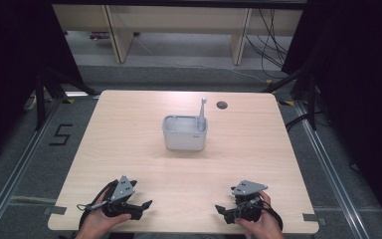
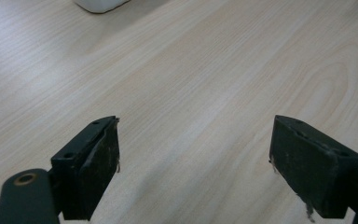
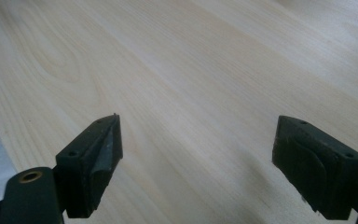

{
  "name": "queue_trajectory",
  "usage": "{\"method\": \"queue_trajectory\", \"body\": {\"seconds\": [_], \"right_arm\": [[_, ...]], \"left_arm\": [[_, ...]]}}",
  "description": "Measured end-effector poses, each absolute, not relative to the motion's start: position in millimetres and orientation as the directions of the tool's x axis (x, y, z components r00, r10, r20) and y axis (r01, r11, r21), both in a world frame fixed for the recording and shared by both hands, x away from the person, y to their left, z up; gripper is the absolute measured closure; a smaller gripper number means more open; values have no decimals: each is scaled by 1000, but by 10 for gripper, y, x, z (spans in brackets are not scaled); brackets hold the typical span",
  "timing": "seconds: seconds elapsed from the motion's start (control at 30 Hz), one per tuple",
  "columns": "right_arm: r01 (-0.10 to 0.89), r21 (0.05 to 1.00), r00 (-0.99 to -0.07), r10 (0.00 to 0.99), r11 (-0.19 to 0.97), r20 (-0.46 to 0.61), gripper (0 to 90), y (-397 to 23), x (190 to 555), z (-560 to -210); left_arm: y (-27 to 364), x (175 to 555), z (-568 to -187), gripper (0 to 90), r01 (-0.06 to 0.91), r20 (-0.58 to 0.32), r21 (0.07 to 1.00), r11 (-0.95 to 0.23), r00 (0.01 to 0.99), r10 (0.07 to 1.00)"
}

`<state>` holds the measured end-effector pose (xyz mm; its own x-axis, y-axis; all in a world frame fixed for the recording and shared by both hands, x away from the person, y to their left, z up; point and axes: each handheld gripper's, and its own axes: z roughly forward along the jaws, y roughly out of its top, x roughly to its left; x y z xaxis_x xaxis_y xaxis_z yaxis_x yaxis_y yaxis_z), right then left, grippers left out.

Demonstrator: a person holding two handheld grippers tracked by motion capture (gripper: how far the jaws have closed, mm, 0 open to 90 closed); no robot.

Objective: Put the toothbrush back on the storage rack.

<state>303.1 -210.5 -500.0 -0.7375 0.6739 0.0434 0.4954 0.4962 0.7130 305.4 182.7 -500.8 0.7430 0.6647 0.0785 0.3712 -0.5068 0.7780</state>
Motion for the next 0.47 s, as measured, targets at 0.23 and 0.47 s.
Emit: {"method": "queue_trajectory", "body": {"seconds": [0.23, 0.47], "right_arm": [[506, 707, -731, 680, 494, 48, 168, -2111, 3027, -4995], [520, 705, -714, 699, 482, 49, 167, -2134, 3031, -4993]], "left_arm": [[1821, 3047, -5008, 154, 377, 67, 779, -501, 744, 665], [1825, 3049, -5005, 154, 375, 66, 778, -504, 750, 659]]}}
